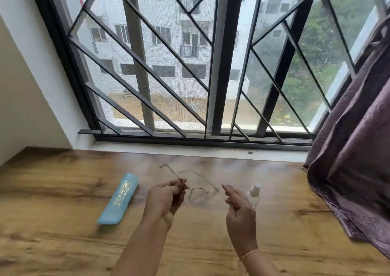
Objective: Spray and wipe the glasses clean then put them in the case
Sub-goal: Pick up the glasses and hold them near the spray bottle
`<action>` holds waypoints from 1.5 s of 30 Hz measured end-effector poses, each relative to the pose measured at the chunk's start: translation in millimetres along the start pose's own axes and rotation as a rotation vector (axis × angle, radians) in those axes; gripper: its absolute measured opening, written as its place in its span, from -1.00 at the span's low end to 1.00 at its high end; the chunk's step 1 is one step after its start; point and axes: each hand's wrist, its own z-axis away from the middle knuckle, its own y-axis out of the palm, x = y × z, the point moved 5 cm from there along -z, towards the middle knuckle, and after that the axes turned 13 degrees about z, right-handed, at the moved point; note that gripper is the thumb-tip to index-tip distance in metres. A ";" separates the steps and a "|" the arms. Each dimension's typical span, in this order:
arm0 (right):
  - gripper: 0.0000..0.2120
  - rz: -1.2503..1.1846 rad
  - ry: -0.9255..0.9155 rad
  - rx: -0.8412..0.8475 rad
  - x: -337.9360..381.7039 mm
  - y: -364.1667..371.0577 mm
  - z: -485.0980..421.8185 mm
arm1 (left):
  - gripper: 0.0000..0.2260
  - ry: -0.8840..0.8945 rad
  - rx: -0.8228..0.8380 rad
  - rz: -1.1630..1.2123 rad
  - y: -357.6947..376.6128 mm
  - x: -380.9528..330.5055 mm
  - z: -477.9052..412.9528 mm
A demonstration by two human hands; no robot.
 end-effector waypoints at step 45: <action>-0.80 0.036 -0.014 -0.005 12.8 0.1 -45.2 | -0.82 1.024 0.066 -0.822 -14.0 -31.8 -26.7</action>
